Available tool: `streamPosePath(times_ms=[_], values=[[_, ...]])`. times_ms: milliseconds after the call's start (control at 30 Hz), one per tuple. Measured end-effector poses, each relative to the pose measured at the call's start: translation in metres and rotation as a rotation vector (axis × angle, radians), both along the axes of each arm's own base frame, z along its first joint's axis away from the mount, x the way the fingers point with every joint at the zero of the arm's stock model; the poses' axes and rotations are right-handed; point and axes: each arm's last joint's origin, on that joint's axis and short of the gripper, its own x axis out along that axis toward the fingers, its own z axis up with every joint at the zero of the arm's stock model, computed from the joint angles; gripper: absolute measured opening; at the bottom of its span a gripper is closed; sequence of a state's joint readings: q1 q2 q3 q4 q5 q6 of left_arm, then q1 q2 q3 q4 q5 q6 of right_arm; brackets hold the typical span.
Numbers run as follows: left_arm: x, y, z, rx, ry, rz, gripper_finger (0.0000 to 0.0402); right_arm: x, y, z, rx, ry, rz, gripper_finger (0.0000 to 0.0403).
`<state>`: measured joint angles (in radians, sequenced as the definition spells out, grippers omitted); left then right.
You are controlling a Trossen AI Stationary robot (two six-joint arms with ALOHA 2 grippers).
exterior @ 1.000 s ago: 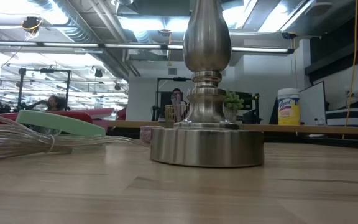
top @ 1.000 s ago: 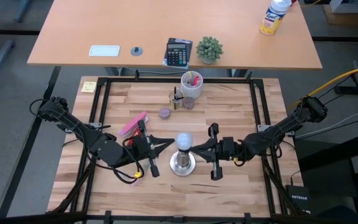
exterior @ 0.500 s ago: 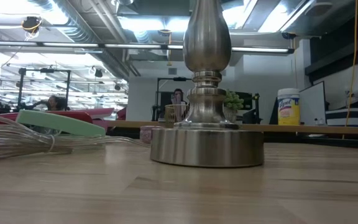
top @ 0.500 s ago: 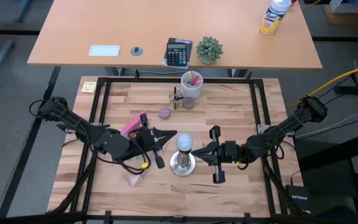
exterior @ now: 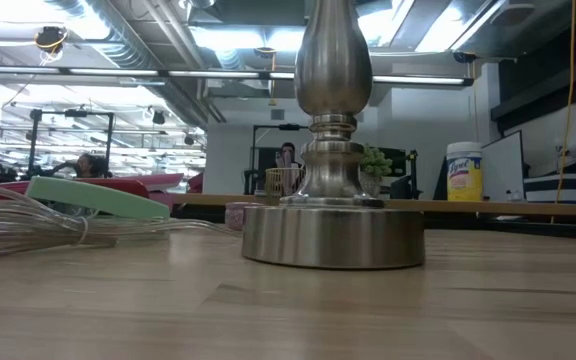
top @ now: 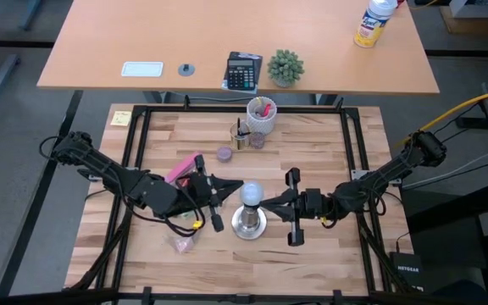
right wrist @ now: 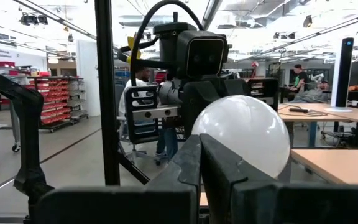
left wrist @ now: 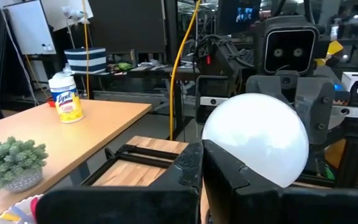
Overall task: Screw lightbulb
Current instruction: Remove the lightbulb from the lamp
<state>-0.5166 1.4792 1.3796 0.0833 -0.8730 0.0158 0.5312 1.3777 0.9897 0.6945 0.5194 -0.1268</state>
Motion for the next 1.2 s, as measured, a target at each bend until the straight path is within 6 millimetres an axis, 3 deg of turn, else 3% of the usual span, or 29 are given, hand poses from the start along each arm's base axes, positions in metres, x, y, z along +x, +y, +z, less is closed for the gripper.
streamPosePath(times_ms=[1200], values=[[-0.009,-0.014,0.000,0.006,0.002,-0.002,0.0003,0.000,-0.003,0.000,0.014,0.012,-0.083,0.0014]])
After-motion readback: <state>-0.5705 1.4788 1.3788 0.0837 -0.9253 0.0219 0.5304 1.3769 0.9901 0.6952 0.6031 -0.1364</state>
